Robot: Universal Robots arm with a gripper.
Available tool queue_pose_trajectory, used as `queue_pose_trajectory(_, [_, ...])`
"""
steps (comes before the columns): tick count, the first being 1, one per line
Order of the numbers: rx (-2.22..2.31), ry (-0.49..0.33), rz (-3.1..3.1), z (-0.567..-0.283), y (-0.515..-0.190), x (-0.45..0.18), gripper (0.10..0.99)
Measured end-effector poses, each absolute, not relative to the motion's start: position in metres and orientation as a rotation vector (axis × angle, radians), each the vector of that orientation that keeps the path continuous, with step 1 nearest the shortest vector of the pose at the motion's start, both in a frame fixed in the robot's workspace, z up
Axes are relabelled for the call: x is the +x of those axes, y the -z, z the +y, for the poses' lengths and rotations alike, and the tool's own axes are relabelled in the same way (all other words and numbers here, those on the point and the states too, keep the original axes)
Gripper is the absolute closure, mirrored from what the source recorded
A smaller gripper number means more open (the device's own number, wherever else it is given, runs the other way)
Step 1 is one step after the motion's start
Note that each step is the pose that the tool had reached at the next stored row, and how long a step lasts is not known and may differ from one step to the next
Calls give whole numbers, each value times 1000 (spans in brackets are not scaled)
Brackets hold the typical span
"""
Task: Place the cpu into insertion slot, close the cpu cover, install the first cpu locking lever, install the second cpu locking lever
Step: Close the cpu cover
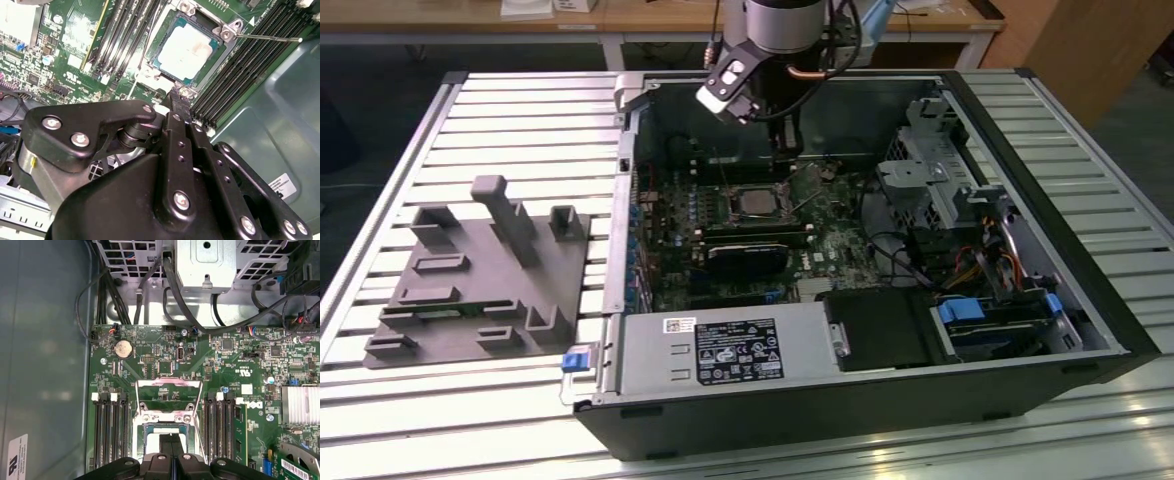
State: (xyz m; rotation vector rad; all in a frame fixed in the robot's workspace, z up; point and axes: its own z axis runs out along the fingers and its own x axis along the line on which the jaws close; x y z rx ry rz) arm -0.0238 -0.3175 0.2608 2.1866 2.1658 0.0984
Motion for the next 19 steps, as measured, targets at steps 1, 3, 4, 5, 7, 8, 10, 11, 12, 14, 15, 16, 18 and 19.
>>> queue_pose_trajectory(1, [2187,-98,2166,-317,-261,-23,980])
queue_pose_trajectory(3, [2187,-98,2166,-317,-261,-22,980])
queue_pose_trajectory(4, [2187,-98,2166,-317,-261,-22,980])
queue_pose_trajectory(5, [2187,-98,2166,-317,-261,-21,980])
queue_pose_trajectory(7, [2187,-98,2166,-317,-261,-20,980])
queue_pose_trajectory(8, [2187,-98,2166,-317,-261,-19,980])
queue_pose_trajectory(10, [2187,-98,2166,-318,-261,-18,980])
queue_pose_trajectory(11, [2187,-98,2166,-318,-261,-18,980])
queue_pose_trajectory(12, [2187,-98,2166,-317,-261,-17,980])
queue_pose_trajectory(14, [2187,-98,2166,-317,-261,-16,980])
queue_pose_trajectory(15, [2187,-98,2166,-317,-261,-16,980])
queue_pose_trajectory(16, [2187,-98,2166,-317,-261,-15,980])
queue_pose_trajectory(18, [2187,-98,2166,-317,-261,-13,980])
queue_pose_trajectory(19, [2187,-98,2166,-317,-261,-13,980])
